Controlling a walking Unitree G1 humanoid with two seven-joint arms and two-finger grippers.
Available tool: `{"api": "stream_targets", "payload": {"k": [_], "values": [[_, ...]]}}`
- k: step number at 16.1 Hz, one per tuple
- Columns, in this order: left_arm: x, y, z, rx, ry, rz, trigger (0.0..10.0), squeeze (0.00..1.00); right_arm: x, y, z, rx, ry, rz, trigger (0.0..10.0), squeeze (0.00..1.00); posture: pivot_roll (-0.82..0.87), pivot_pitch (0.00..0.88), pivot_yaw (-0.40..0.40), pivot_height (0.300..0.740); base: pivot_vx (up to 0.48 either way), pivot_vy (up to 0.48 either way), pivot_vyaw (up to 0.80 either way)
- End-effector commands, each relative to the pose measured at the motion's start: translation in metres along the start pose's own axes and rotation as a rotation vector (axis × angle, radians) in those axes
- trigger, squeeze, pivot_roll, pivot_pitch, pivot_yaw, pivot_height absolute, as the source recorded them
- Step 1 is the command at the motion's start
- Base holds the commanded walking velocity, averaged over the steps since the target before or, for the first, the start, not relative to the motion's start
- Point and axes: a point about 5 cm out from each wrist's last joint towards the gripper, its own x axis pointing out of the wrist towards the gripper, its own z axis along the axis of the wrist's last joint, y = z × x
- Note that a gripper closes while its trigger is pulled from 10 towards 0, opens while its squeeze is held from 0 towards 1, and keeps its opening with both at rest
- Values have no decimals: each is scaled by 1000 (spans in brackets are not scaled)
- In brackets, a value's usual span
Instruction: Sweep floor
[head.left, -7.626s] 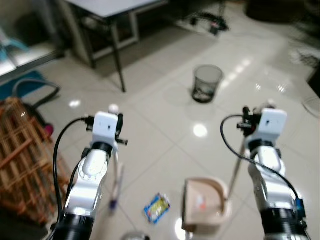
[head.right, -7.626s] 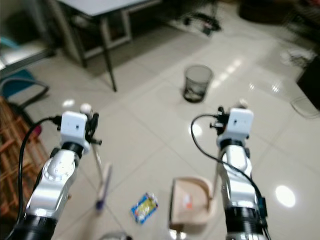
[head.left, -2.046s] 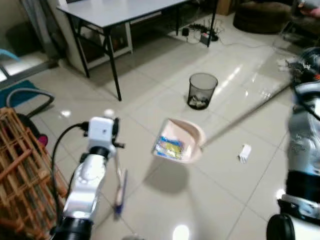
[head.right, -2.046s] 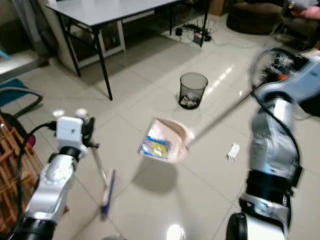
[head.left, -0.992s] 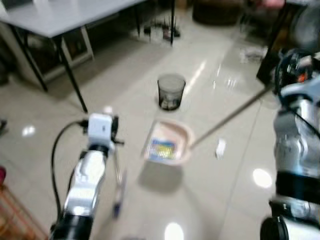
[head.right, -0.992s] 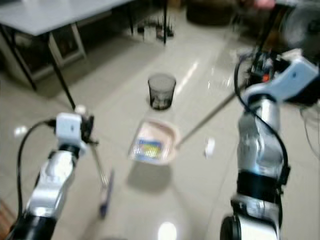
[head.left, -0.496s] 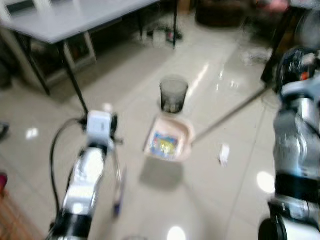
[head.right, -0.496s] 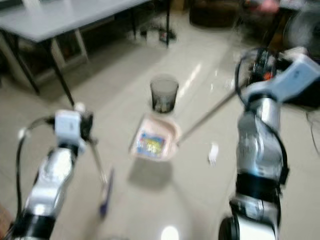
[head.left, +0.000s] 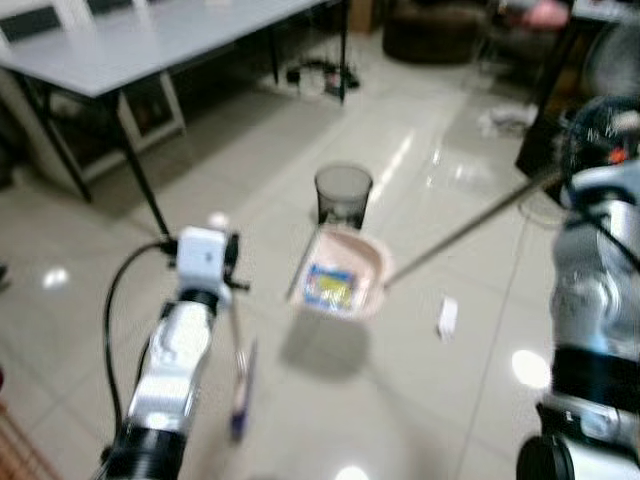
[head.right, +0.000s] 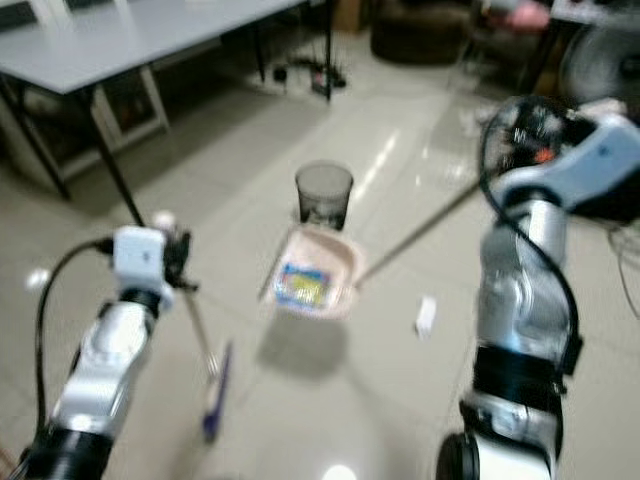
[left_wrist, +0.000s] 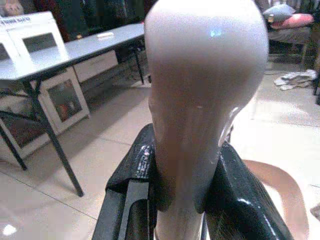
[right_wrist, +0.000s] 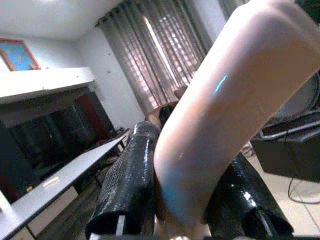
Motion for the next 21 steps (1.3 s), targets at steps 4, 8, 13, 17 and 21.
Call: {"api": "stream_targets", "payload": {"k": [4,8,13,17,21], "values": [[2,-1,10,7,-43,-1,10000,0,3,4,11,34,-45,9,10000,0,26,0,36,740,369,0,-378],[3,-1,9,5,-43,1,10000,0,5,4,11,22,-38,16,10000,0,25,0,31,740,394,0,-164],[4,0,9,6,-47,-4,10000,0,6,8,11,29,-44,28,10000,0,24,0,35,740,418,0,0],[4,1,9,10,-50,-6,10000,0,7,9,11,36,-48,34,10000,0,29,0,37,740,424,0,0],[5,1,10,10,-52,-13,10000,0,7,8,12,33,-57,35,10000,0,24,0,43,740,423,0,0]]}}
